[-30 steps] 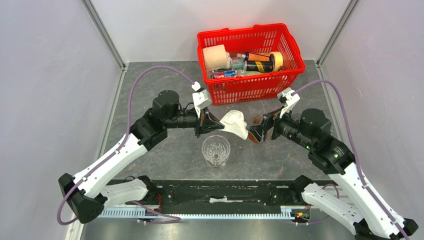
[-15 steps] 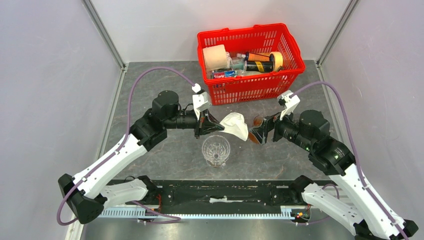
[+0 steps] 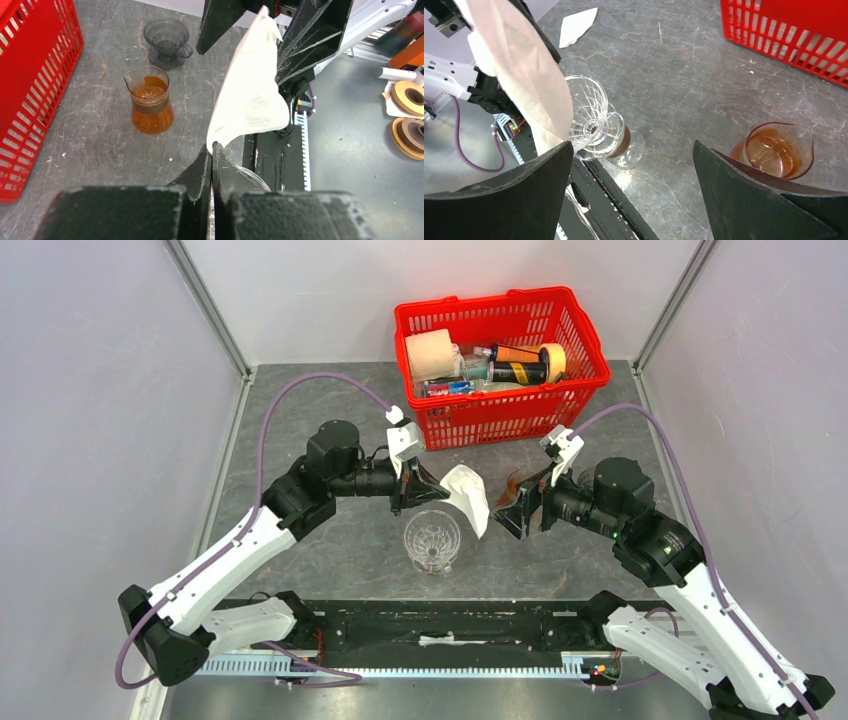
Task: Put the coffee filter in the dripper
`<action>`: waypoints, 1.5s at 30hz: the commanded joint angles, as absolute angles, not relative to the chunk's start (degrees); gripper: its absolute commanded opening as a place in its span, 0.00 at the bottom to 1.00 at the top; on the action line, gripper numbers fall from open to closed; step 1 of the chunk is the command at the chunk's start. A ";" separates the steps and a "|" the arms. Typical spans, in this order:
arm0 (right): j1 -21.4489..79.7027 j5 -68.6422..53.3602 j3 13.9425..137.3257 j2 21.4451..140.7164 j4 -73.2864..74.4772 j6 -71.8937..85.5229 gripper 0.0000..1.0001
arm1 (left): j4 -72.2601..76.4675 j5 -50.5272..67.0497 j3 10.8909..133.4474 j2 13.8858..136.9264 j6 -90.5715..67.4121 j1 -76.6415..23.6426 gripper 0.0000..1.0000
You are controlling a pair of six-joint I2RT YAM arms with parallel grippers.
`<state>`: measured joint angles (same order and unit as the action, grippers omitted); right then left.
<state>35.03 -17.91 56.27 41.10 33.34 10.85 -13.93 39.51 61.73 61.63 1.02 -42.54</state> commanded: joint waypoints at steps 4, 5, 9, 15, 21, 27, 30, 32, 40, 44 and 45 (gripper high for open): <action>35.15 -25.75 56.94 41.99 27.93 12.65 0.97 | -11.08 38.08 62.40 62.32 0.61 -42.45 0.02; 35.16 -26.78 57.04 42.31 27.51 12.80 0.97 | -11.01 38.06 62.33 62.40 0.53 -42.45 0.02; 35.15 -26.99 56.50 43.44 25.00 14.34 0.97 | -10.37 38.48 62.10 62.88 0.52 -42.45 0.02; 35.10 -24.86 57.39 46.08 24.96 15.92 0.97 | -10.35 38.42 62.31 63.29 0.53 -42.45 0.02; 35.12 -24.69 57.97 44.92 27.83 15.16 0.97 | -11.07 37.25 62.17 62.59 -0.49 -42.45 0.02; 35.11 -4.16 60.27 40.26 35.17 14.88 0.97 | -11.69 38.33 61.62 61.44 1.26 -42.45 0.02; 35.12 -0.35 61.19 38.59 36.99 13.33 0.97 | -11.95 38.68 61.56 61.24 1.94 -42.45 0.02; 35.15 -1.93 61.47 37.70 36.99 12.60 0.97 | -12.08 38.61 61.61 61.41 2.09 -42.45 0.02; 35.11 -8.31 63.44 38.04 30.86 11.50 0.97 | -14.01 42.27 62.85 63.55 4.57 -42.45 0.02; 35.15 -9.27 64.51 41.57 27.60 11.72 0.97 | -14.39 43.26 63.31 64.18 5.10 -42.45 0.02; 35.08 -10.85 65.14 42.31 27.51 11.52 0.97 | -14.56 43.24 63.49 64.30 5.00 -42.45 0.02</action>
<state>35.03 -7.42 61.87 39.18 32.58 12.53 -14.37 40.73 61.52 63.77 2.00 -42.54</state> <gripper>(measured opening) 0.971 0.032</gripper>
